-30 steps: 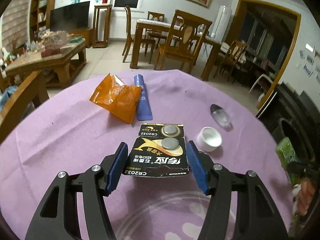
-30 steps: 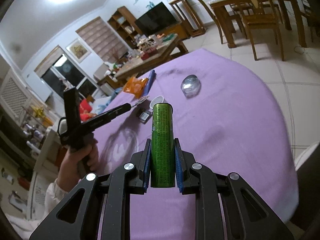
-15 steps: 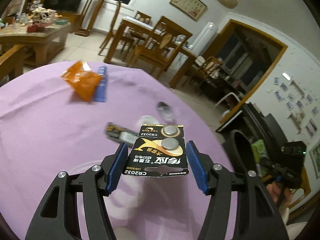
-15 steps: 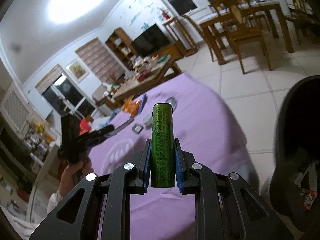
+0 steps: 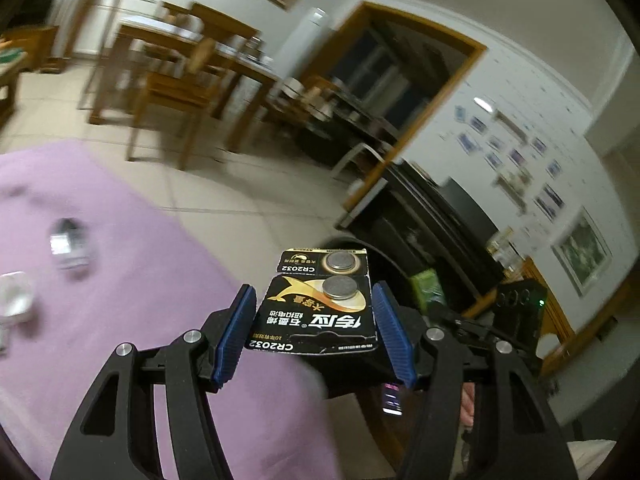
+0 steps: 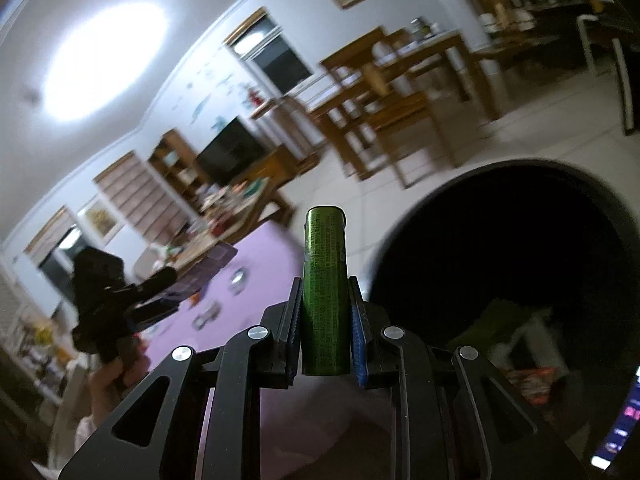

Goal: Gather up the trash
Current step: 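Carry the battery card and gum pack over the black bin and open both grippers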

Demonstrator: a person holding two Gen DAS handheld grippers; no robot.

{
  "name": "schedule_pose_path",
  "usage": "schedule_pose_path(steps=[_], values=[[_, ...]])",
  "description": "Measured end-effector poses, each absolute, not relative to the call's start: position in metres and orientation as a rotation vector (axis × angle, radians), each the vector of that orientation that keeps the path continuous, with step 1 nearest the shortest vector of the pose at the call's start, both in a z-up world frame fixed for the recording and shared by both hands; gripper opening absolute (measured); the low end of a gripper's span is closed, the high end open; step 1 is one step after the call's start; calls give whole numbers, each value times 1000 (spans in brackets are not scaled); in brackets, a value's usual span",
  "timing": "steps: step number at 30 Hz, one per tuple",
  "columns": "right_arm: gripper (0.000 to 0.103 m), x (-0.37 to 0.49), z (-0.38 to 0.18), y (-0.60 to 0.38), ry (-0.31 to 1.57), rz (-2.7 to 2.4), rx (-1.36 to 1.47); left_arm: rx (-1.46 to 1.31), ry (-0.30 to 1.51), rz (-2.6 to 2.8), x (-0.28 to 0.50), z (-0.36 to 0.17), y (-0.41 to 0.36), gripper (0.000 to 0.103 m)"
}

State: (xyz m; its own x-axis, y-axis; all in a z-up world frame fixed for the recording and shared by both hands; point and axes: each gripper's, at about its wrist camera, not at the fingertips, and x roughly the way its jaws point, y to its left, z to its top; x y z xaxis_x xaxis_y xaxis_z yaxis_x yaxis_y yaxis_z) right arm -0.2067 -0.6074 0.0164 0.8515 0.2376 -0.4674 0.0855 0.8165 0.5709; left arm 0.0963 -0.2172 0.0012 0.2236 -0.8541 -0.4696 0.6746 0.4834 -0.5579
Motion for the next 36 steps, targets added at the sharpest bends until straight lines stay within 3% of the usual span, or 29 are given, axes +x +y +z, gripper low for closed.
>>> schedule_pose_path(steps=[8,16,36], values=[[21,-246,-2,-654,521,-63,616,-214,906,-1219,72,-26,-319,60],[21,-260,-30,-670,529,-118,638,-116,960,-1237,57,-50,-370,60],[21,-247,-46,-669,540,-141,683,-12,960,-1205,43,-55,-392,60]])
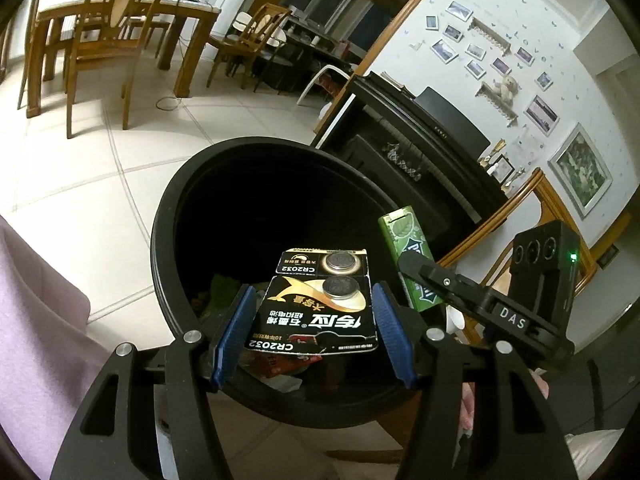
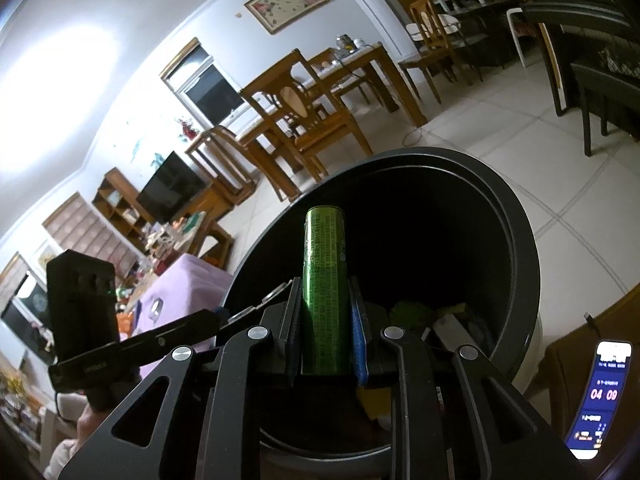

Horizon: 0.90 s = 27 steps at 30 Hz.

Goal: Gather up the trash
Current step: 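Carry the battery card and gum pack over the black bin and open both grippers, then move both tools back toward the table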

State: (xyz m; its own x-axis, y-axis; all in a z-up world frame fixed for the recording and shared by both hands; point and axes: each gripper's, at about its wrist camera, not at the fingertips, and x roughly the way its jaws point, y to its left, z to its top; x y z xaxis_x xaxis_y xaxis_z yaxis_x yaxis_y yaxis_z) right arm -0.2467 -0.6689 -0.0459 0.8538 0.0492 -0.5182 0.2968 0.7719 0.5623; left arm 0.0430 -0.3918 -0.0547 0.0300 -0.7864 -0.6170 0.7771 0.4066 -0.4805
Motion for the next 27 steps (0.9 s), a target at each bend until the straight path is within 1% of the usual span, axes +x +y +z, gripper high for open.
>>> schedule_pose_path(steps=[5,6,7,8,9,10,11,12,18,20,27], values=[[21,-245,-50,-673,546,-144,689,29,942,-1197,36,-54,-398,60],[21,-244,-49,-674,543,-142,688,46,936,-1193,34,-53,-400,61],[22,-244,-50,-674,543,-137,695,53,933,-1194,34,-53,-400,64],[29,-244,-51,-675,533,-109,713,67,929,-1197,32,-52,-400,69],[44,-246,-50,-673,514,-82,729,73,923,-1190,31,-51,-401,85],[52,-248,-48,-673,490,-61,740,76,906,-1176,29,-48,-399,95],[71,-251,-44,-671,458,-56,740,77,894,-1171,28,-47,-398,95],[86,-255,-43,-672,442,-65,736,83,885,-1167,27,-45,-397,95],[87,-259,-41,-665,429,-67,740,140,805,-1104,16,-31,-387,96],[87,-258,-43,-662,436,-70,740,162,765,-1088,11,-26,-382,98],[87,-243,-38,-641,469,-38,712,181,670,-1025,7,-10,-358,98]])
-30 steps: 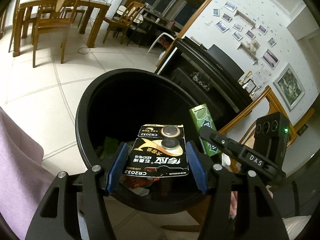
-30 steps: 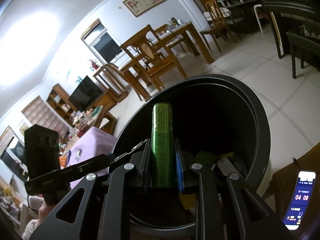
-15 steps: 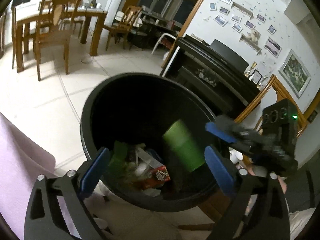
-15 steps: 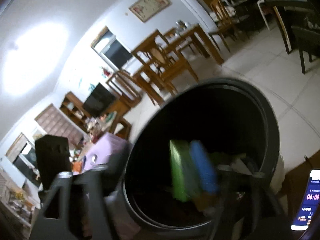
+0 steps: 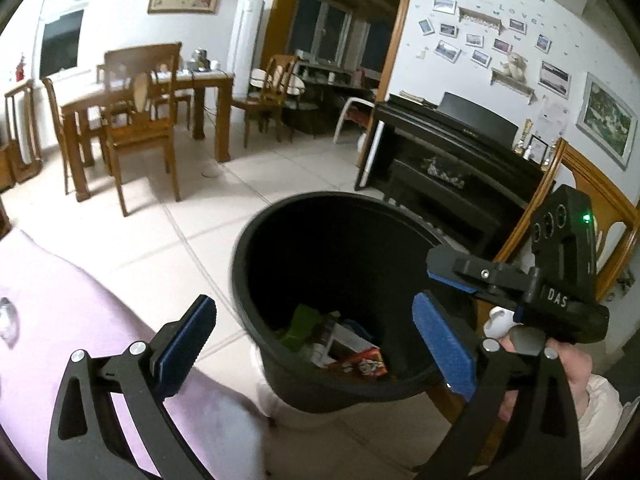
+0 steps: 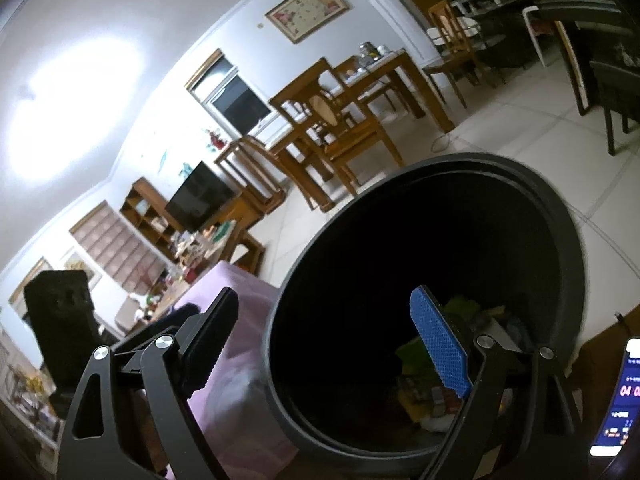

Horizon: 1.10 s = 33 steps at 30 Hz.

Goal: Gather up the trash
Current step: 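Move both tools back toward the table, then grasp the orange bag and blue stick with the left gripper while the right grasps the clear cup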

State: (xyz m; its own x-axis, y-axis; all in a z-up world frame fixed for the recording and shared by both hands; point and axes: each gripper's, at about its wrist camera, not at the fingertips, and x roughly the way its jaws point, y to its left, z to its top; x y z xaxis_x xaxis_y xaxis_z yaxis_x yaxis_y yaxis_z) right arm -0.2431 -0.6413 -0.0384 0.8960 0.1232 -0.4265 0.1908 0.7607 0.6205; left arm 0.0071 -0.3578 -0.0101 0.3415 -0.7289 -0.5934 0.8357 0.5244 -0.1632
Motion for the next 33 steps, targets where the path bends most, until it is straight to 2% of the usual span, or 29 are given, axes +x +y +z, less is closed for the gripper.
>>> schedule_pose_path(steps=[8,13,16,22,25,27,32,33], values=[[87,-189,-26,-578,540,74,625,95,623,-882,32,-2,-294,98],[87,-143,-17,-518,603,162,527,-34,658,-662,81,-1,-208,98],[87,-112,-15,-477,646,213,473,-135,676,-488,118,-5,-131,98],[84,-42,-11,-397,722,305,363,-189,712,-259,179,-17,-34,98],[77,-3,-10,-367,754,319,317,-188,749,-199,214,-25,-13,98],[58,29,-13,-342,802,310,268,-176,779,-198,232,-30,-8,98],[58,86,-28,-306,867,278,189,-174,799,-204,263,-41,2,96],[58,98,-32,-298,886,264,162,-180,806,-213,267,-43,2,84]])
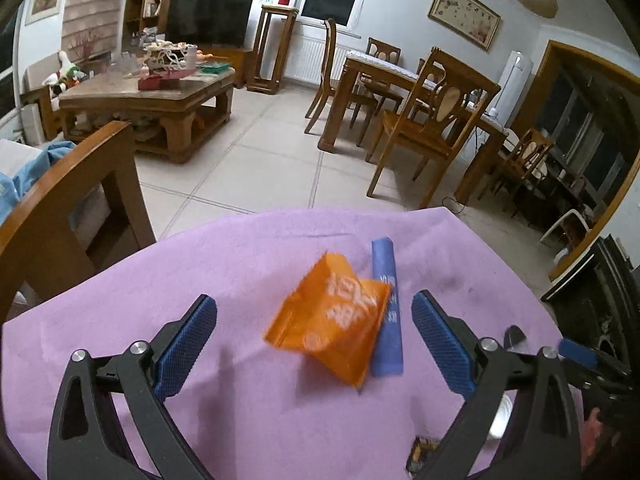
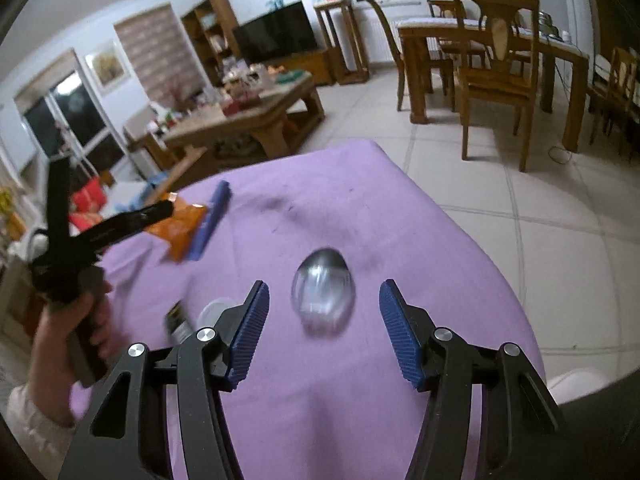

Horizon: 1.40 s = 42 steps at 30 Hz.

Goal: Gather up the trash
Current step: 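Grasp the orange bag and blue stick with the left gripper while the right grasps the clear cup, then carry the orange bag, blue stick and clear cup over the bin and open both grippers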

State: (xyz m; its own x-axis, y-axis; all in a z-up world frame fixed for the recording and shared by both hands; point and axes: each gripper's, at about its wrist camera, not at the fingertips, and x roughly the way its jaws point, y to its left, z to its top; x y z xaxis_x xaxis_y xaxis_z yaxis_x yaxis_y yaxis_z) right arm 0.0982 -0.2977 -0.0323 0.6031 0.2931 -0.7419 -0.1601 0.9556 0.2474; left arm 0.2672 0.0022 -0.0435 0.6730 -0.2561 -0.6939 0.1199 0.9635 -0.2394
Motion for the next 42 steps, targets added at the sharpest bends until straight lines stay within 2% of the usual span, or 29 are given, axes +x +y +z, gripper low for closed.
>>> schedule_pose_path(steps=[1,2,6,7,9,14,19,23,28,34,42], values=[[58,108,-37,-291,907,251,135,-180,820,-222,267,-49,5,62],[58,115,-41,-285,925,244,117,-180,853,-243,270,-54,4,55],[56,135,-62,-263,971,201,3,-159,853,-278,265,-55,2,41],[53,136,-65,-255,968,188,-38,-158,852,-281,264,-56,2,40],[41,135,-68,-248,952,188,-78,-144,849,-282,262,-57,2,38],[41,131,-70,-252,965,220,-30,-73,789,-248,251,-49,-3,37],[41,89,-42,-295,876,338,204,6,636,-267,207,-8,-27,37],[41,29,-9,-344,750,383,334,59,534,-386,146,23,-74,37],[41,-36,17,-414,659,344,424,122,490,-560,91,39,-140,37],[41,-109,21,-495,613,216,460,196,476,-699,47,36,-209,37],[41,-176,-4,-586,604,57,532,284,507,-844,16,15,-284,37]])
